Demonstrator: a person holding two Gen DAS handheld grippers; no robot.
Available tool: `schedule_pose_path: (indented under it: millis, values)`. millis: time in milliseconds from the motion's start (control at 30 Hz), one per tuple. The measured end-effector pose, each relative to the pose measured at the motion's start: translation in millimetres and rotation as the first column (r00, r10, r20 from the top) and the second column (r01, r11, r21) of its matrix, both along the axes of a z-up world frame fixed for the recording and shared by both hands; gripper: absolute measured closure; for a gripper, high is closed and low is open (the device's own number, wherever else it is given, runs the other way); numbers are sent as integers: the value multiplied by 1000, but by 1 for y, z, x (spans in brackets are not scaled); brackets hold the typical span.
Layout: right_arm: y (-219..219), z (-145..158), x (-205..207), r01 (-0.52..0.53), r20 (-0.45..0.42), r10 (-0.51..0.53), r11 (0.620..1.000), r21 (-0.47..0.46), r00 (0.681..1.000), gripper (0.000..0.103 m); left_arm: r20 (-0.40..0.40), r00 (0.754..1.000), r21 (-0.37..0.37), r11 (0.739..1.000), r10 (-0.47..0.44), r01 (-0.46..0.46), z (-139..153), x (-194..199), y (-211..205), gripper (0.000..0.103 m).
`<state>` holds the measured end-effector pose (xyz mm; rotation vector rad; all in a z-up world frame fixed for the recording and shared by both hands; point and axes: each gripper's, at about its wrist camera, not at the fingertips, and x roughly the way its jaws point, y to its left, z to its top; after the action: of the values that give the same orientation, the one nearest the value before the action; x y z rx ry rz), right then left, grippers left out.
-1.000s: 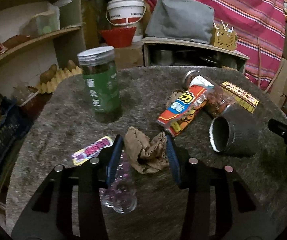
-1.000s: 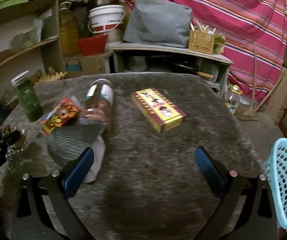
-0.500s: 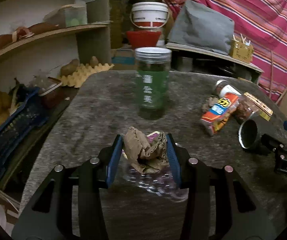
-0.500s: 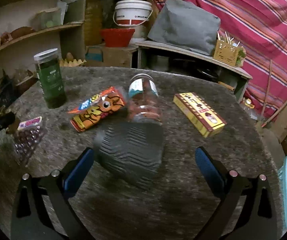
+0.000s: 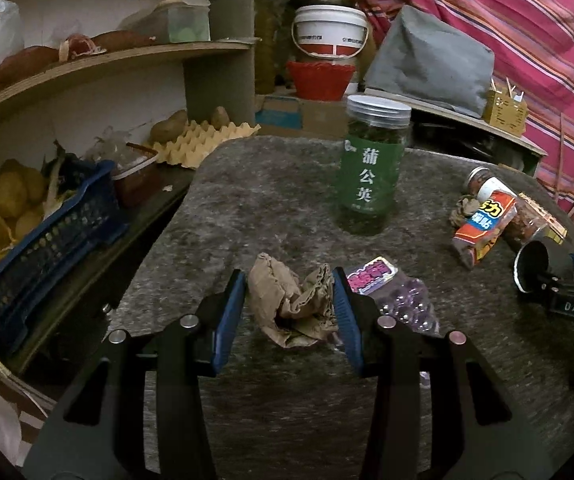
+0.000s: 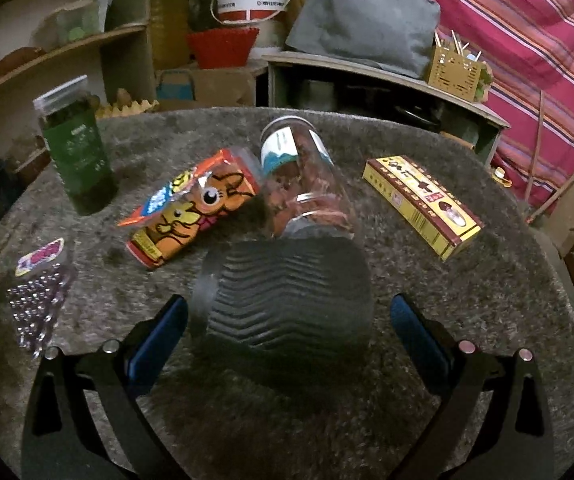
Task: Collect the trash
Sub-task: 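Grasp the black ribbed rubber cup with the right tool while the left holds the paper, then carry the brown paper and black cup toward the blue basket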
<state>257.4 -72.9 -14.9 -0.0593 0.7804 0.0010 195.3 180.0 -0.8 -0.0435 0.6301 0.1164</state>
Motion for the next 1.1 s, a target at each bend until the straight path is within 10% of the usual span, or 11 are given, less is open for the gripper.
schedule_pose_path:
  millis: [200,267,1100]
  values:
    - [-1,0,0,-8,7,8,1000,13,1000,7,-3,1000,-5,1000,2,-2,-1,1,1,60]
    - [-1,-1,0,-27,0,27,999,24,1000,26,-5,1000,-4,1000,2,-2,-1,1,1,60]
    - [-77,30,-40,-64,85,59,997,53,995,27,20,994,16,994,-104,104,13,4,-82,60]
